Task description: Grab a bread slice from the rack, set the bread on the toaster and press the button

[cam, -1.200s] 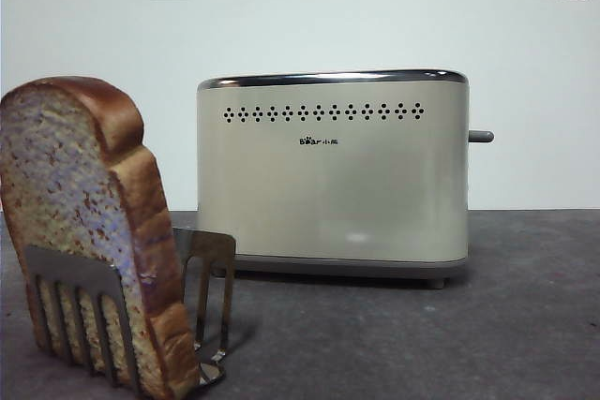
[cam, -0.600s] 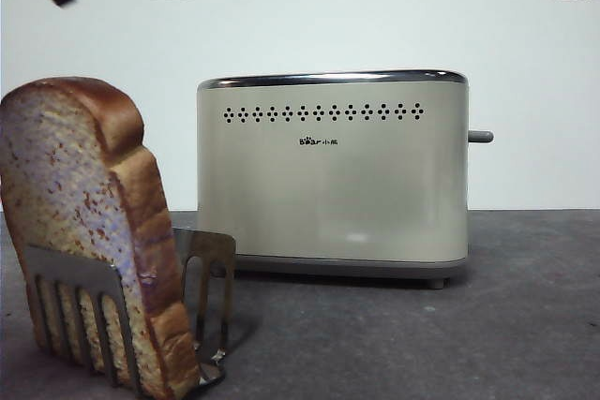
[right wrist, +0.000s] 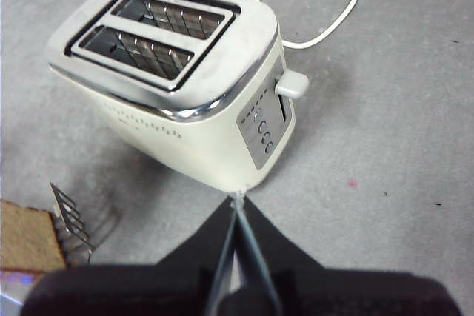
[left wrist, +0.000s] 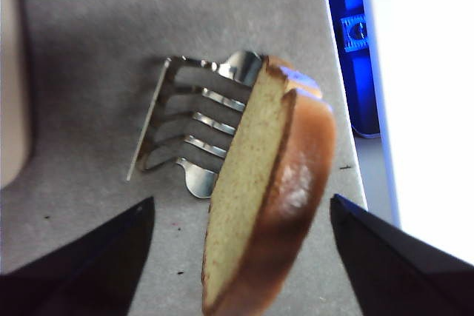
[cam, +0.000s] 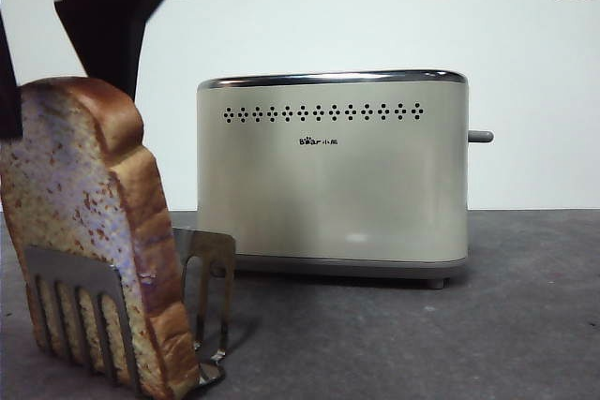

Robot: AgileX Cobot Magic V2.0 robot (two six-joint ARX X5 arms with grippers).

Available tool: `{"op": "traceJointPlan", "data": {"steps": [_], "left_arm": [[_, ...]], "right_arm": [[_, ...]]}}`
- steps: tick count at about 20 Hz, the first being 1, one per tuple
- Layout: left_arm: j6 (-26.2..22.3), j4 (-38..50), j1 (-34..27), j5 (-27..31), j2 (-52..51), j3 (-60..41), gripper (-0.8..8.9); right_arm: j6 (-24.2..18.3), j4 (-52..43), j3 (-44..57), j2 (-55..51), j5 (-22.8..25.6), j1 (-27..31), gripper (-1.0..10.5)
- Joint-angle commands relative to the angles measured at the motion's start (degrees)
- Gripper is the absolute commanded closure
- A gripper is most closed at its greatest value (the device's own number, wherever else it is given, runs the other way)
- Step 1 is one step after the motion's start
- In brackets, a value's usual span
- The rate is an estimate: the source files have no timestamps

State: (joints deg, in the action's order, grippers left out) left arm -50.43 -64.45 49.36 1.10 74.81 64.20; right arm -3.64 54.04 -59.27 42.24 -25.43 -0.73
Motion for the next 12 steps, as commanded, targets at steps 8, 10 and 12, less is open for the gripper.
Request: {"op": "traceJointPlan", "data": {"steps": [8,10,12], "left_arm": [[-1.3,-0.2,0.2,0.4,1.7,0.0,8.23],[-1.3,-0.2,0.2,0.4,0.6,0.1,8.23],[-1.3,-0.2,0.2,0.5,-1.0,0.1,8.23]], "right_arm": [[-1.6,1.0,-0.4,0.0,1.0,0.0,9.5],[-1.6,1.3,-0.4,0.0,1.0,0.0,9.5],[-1.6,1.7,-0.4,0.4,1.0,0.0,9.5]]}}
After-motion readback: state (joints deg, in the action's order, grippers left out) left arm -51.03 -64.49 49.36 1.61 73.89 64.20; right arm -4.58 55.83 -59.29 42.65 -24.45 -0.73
